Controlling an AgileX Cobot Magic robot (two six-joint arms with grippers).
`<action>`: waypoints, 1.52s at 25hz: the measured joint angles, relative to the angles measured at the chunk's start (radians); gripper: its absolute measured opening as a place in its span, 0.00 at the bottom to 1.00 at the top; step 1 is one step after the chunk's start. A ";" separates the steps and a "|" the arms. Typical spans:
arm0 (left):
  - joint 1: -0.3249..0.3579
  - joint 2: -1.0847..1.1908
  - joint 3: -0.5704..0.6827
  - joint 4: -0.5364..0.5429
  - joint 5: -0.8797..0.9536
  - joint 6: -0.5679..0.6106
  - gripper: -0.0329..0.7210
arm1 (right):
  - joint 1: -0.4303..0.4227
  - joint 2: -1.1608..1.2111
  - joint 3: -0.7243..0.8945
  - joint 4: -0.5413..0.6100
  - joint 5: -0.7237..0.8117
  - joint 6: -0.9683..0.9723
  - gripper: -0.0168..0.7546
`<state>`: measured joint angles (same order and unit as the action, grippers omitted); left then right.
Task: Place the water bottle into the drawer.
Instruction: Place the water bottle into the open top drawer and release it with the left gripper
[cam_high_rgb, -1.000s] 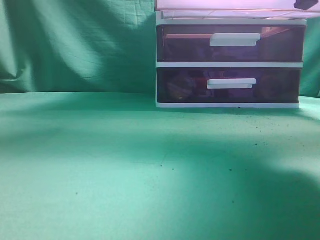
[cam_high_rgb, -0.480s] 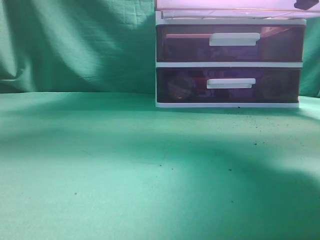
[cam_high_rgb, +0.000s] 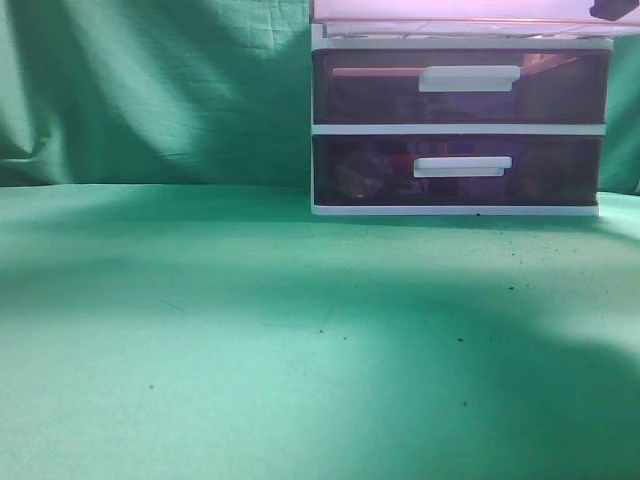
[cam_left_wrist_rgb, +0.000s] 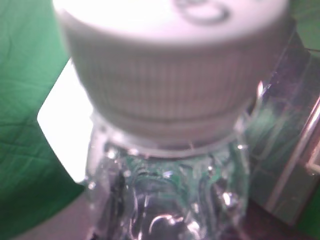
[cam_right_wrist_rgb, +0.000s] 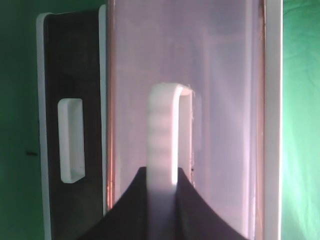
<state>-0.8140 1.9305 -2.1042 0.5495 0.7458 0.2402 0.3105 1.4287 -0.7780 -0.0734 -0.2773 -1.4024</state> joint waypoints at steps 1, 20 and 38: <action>0.000 0.009 0.000 0.000 -0.005 0.012 0.44 | 0.000 0.000 0.000 0.000 0.001 0.000 0.12; 0.021 0.150 -0.006 0.064 -0.140 -0.060 0.44 | 0.026 -0.002 0.000 0.006 0.026 0.001 0.12; 0.034 0.208 -0.020 -0.018 -0.478 -0.128 0.80 | 0.050 -0.006 0.002 0.022 0.058 0.020 0.12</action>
<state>-0.7798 2.1387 -2.1238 0.5318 0.2674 0.1120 0.3601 1.4227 -0.7760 -0.0511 -0.2198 -1.3819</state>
